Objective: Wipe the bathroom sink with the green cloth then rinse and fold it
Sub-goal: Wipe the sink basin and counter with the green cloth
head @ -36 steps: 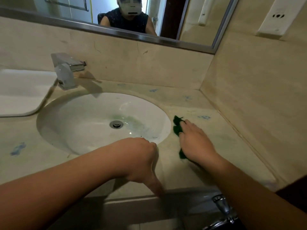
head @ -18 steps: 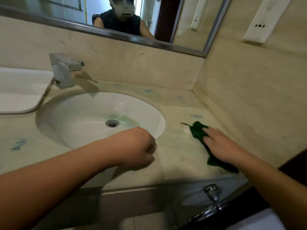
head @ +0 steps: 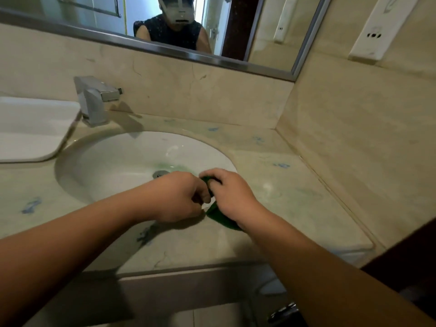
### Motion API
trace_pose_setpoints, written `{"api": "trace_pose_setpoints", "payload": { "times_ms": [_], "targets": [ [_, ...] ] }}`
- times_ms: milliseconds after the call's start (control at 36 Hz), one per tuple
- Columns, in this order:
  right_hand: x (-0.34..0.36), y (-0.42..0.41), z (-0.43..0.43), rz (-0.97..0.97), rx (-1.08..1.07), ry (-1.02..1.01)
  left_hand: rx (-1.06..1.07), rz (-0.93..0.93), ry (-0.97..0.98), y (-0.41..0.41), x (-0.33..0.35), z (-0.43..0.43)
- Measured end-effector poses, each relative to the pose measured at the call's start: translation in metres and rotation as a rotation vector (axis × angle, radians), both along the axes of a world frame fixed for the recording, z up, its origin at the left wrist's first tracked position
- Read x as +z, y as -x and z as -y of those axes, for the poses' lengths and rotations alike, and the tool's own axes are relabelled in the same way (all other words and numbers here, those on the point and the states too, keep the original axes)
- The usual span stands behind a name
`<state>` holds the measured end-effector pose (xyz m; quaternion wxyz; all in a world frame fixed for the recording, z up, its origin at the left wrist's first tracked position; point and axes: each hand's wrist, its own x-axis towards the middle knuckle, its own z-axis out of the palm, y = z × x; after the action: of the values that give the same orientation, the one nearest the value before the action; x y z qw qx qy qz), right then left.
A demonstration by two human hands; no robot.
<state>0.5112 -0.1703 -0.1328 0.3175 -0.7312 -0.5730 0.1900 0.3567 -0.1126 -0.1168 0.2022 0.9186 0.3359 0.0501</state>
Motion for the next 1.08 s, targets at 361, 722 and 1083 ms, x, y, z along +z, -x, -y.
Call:
{"api": "trace_pose_setpoints", "payload": {
  "times_ms": [361, 722, 1083],
  "targets": [
    [-0.015, -0.057, 0.021, 0.338, 0.114, 0.004, -0.067, -0.008, -0.237, -0.042, 0.001, -0.005],
    [0.018, -0.169, 0.074, 0.71, -0.056, 0.138, -0.358, -0.126, -0.249, -0.079, -0.011, -0.006],
    [-0.022, -0.25, 0.024, 0.728, -0.282, 0.347, -0.396, -0.016, -0.431, -0.103, -0.037, -0.031]
  ]
}}
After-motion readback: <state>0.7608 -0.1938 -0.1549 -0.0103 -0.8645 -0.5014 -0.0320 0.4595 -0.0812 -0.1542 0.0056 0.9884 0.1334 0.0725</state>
